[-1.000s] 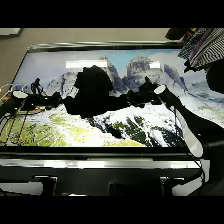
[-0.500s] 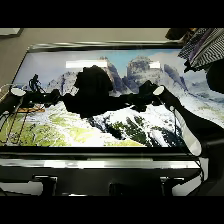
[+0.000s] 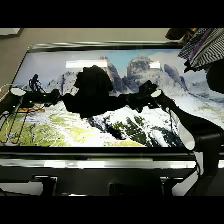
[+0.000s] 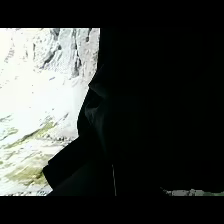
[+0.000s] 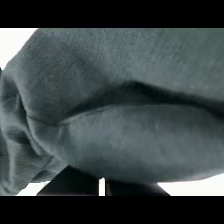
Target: Fold the clothes and pants, and hang the long-sleeved shirts on hangers.
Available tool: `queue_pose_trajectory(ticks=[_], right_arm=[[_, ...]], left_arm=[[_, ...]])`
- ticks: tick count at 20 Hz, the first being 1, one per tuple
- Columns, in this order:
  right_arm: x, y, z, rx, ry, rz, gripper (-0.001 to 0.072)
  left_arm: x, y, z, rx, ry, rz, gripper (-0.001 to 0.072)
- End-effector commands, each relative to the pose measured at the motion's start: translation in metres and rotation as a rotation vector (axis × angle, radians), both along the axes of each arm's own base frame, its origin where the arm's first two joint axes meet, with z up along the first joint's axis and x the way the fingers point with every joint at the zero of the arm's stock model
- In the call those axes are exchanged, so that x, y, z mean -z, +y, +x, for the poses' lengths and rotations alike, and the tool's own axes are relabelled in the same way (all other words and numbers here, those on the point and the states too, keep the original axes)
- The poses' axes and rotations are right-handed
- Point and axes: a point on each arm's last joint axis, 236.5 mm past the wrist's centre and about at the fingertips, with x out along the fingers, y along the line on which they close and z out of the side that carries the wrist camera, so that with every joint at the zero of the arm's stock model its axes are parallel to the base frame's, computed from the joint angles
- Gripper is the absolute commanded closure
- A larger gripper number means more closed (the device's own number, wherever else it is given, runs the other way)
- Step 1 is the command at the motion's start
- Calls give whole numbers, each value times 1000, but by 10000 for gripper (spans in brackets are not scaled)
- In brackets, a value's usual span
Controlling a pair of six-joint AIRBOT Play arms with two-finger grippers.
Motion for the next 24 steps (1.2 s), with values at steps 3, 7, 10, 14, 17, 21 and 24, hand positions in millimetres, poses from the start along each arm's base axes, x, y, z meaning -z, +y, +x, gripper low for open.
queue_pose_trajectory(ticks=[3, 7, 10, 14, 17, 21, 24], right_arm=[[-135, -26, 40, 26, -321, -8, 667], [-346, -81, 35, 102, -764, -92, 667], [-485, -120, -28, 189, -1056, -203, 667], [-607, -153, -158, 315, -1355, -344, 667], [-652, -156, -252, 353, -1516, -355, 667], [-678, -176, -331, 465, -1625, -390, 667], [-671, -180, -324, 487, -1576, -373, 666]], left_arm=[[-87, -4, 22, 47, -150, -3, 681], [-242, -7, 27, 74, -460, 50, 681], [-356, -10, -9, 39, -679, 85, 681], [-462, -17, -98, 11, -923, 167, 681], [-512, -25, -168, -1, -1072, 220, 680], [-542, -24, -230, -42, -1192, 318, 680], [-550, -19, -240, -94, -1200, 290, 680]])
